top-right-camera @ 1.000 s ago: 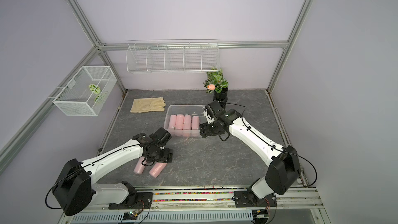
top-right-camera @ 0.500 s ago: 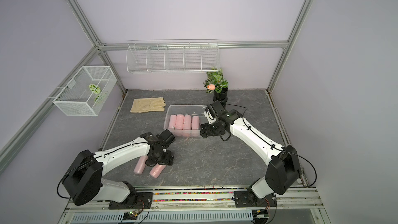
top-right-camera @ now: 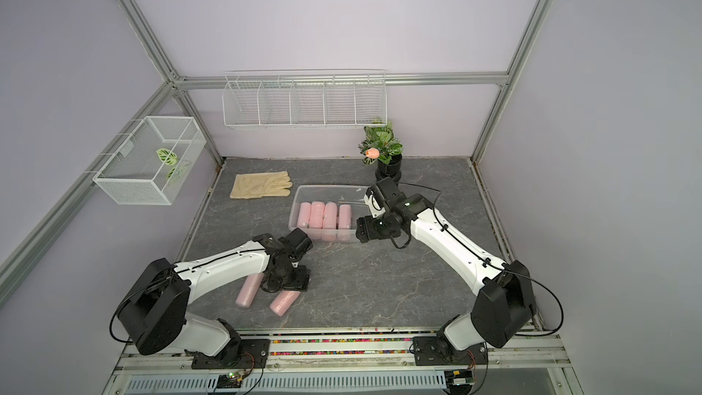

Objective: Put the roll of trash bags into the storage box
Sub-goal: Pick up the roll of trash bags from the center of the board.

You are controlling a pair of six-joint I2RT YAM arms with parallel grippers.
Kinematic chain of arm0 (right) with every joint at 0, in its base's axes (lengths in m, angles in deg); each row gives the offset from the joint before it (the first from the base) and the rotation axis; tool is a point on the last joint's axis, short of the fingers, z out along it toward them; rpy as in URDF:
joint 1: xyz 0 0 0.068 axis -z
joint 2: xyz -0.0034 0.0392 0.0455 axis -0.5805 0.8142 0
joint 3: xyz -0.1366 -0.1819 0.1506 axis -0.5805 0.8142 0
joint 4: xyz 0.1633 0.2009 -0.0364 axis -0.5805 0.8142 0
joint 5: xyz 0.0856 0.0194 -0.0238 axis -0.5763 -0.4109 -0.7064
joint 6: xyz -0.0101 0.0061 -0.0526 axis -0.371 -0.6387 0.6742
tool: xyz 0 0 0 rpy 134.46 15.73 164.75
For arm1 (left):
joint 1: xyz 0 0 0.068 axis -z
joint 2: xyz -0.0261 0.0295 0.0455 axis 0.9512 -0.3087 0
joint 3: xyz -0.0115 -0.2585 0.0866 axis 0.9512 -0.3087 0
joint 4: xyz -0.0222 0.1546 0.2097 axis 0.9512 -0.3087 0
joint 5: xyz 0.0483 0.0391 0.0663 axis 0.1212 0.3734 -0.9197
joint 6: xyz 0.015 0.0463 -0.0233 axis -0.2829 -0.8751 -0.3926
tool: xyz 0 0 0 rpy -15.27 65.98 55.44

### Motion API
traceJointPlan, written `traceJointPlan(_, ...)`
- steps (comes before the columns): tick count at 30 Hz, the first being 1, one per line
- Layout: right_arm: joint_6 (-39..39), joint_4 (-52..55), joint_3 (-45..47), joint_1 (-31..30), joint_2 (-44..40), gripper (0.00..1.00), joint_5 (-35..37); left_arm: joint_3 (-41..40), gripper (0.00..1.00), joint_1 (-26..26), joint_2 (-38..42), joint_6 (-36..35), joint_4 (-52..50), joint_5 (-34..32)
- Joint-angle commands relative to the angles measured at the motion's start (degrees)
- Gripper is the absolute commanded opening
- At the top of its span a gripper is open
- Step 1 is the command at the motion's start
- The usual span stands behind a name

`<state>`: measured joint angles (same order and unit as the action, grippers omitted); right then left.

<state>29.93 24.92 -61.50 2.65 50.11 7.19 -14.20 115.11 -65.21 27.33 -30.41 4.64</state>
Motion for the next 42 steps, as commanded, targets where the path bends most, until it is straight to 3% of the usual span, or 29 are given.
traceJointPlan(1, 0.5, -0.1, 1.5, 0.5, -1.6, 0.80, 0.3, 0.7, 0.75, 0.3, 1.3, -0.6, 2.0, 2.5)
traceJointPlan(14, 0.3, -0.5, 3.5, 1.5, -3.1, 0.80, 0.4, 3.1, 0.80, 2.7, -5.1, -3.9, -1.3, 6.1)
traceJointPlan(23, 0.2, -0.6, 3.6, 1.8, -3.3, 0.80, 0.2, 3.4, 0.61, 3.8, -5.7, -4.3, -3.2, 4.7)
traceJointPlan(42, -0.2, -0.5, 5.6, 2.2, -5.7, 0.80, 0.9, 8.9, 0.62, 3.8, -10.7, 2.5, 9.0, 5.4)
